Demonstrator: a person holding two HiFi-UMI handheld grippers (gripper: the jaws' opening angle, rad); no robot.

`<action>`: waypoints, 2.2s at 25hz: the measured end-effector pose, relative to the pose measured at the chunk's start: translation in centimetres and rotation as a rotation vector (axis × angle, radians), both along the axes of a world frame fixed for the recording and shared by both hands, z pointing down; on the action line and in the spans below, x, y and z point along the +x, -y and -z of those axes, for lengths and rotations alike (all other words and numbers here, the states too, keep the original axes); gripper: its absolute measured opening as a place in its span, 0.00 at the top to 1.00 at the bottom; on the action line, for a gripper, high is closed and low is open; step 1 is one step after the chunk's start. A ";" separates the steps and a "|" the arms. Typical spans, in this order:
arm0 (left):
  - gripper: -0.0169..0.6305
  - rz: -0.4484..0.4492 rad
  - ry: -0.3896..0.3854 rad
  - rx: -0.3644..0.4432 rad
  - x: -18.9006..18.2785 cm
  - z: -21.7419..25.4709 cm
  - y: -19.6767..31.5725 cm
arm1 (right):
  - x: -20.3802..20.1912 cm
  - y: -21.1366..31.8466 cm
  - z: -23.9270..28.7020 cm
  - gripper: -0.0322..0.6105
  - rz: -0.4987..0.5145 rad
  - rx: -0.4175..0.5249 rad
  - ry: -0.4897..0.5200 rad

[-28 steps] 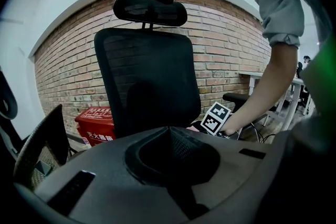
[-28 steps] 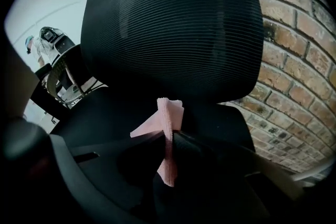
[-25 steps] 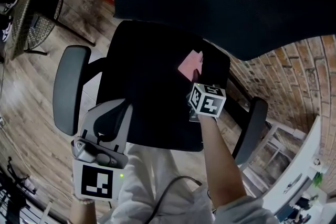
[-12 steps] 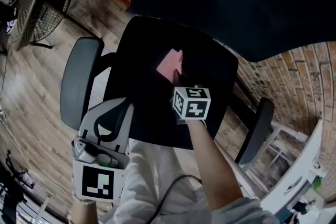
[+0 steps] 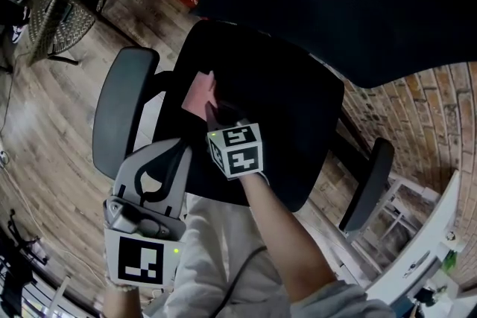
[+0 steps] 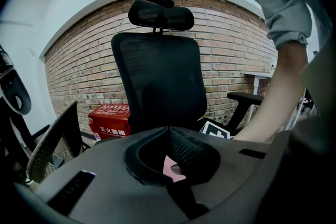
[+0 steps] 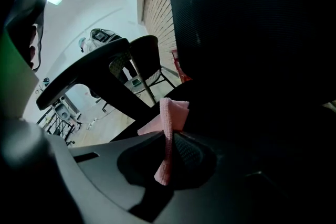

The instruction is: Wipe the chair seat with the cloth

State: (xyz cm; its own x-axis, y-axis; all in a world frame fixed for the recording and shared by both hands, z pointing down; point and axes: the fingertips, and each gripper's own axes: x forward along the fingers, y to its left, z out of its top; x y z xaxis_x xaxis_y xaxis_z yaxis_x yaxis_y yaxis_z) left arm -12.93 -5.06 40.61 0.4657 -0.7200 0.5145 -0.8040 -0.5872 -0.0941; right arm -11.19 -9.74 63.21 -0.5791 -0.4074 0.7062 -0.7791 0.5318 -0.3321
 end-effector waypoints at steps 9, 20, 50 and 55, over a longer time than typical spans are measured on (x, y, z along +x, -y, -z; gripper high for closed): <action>0.95 0.004 0.006 -0.002 -0.8 0.0 -0.3 | -1.6 -0.8 0.4 0.86 0.041 0.009 -0.022; 0.95 -0.065 0.002 0.008 2.2 0.5 0.1 | 7.0 -0.5 -1.1 0.86 -0.110 -0.010 -0.139; 0.95 -0.240 -0.014 0.020 10.5 1.0 -1.2 | 31.4 -8.6 -0.1 0.86 -0.668 -0.067 -0.352; 0.95 -0.214 -0.009 0.022 9.3 1.0 -1.4 | 28.8 -9.1 -0.5 0.86 -0.636 -0.086 -0.282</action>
